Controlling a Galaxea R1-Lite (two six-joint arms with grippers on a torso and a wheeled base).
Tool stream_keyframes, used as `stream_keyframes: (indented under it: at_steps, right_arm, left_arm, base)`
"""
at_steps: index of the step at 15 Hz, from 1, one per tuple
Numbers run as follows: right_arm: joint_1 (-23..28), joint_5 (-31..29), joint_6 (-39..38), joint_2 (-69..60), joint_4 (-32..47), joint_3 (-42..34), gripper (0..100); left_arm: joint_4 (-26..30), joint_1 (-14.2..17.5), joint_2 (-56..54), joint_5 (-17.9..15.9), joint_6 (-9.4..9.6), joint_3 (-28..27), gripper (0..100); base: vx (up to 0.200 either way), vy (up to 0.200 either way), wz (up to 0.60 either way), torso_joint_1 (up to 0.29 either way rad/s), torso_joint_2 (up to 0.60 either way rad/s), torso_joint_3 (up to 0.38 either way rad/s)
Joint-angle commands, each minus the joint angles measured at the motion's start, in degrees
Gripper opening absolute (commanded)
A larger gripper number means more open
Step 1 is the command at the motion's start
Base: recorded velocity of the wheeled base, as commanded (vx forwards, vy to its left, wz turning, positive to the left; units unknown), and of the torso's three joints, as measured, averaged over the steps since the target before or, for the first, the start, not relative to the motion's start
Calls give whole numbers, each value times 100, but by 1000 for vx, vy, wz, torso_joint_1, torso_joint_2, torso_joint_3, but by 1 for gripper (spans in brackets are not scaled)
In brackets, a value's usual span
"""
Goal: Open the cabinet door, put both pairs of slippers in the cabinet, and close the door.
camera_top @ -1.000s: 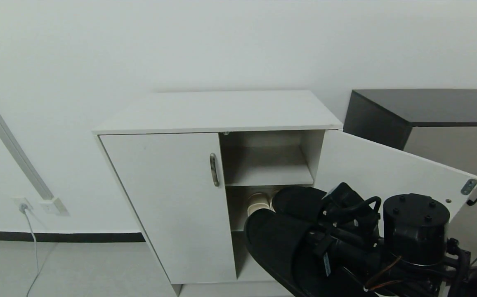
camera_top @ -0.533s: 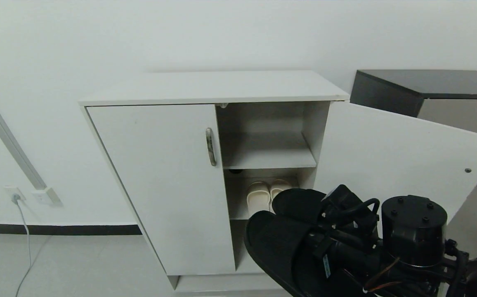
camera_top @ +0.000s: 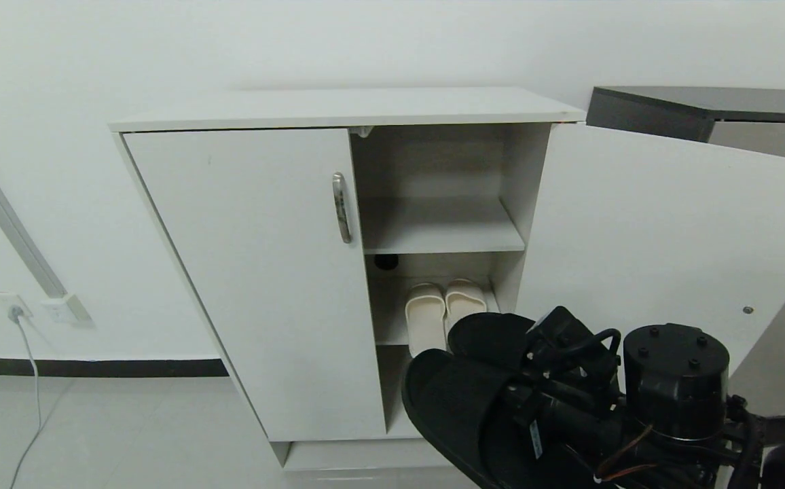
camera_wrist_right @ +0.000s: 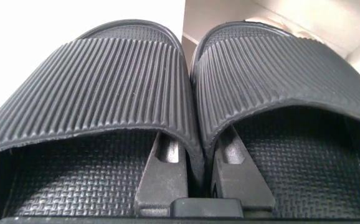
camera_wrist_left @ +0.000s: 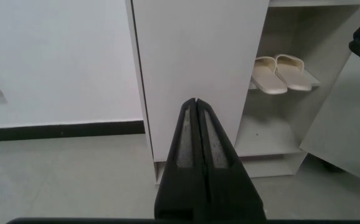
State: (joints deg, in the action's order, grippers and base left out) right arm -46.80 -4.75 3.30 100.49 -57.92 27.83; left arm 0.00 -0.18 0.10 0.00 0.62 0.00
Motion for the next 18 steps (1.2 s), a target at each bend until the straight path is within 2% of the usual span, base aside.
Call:
stream_keyframes:
  at_steps: [1,7,8,9,10,11,13,16,17,18]
  right_arm:
    - [-5,1,4,15,0,12,0]
    - [-22,1,12,278,-194,-59,0]
    - [-119,-263,21,604,-545,56,0]
    - [-365,-1098,-32,1069,-914,434,0]
    - [-506,-1906,-199,1535,-958,996,0]
    - [-585,-2469,-383,1852,-818,1541,0]
    - [-585,-3093,-823,2027,184,2429,0]
    - [-585,-3664,-1912,1904,2496,3905,0]
    - [-585,-3743,-2097,1887,3023,4292,0]
    - [-585,-3831,-2115,1869,3199,4468,0]
  left_arm:
    - [0,1,-1,0,-1,0,0]
    - [0,1,-1,0,-1,0,0]
    - [0,1,-1,9,-9,0,0]
    - [9,1,-1,9,-9,0,0]
    - [0,1,-1,0,-1,0,0]
    - [9,1,-1,9,-9,0,0]
    - [0,1,-1,9,-9,0,0]
    - [9,1,-1,0,-9,0,0]
    - [0,1,-1,0,-9,0,0]
    - [9,1,-1,0,-9,0,0]
  base:
    - [0,0,0,0,0,0]
    - [0,0,0,-2,60,40]
    - [0,0,0,2,85,36]
    - [0,0,0,-7,51,36]
    - [0,0,0,0,0,0]
    - [0,0,0,0,0,0]
    - [0,0,0,0,0,0]
    - [0,0,0,0,0,0]
    - [0,0,0,0,0,0]
    - [0,0,0,0,0,0]
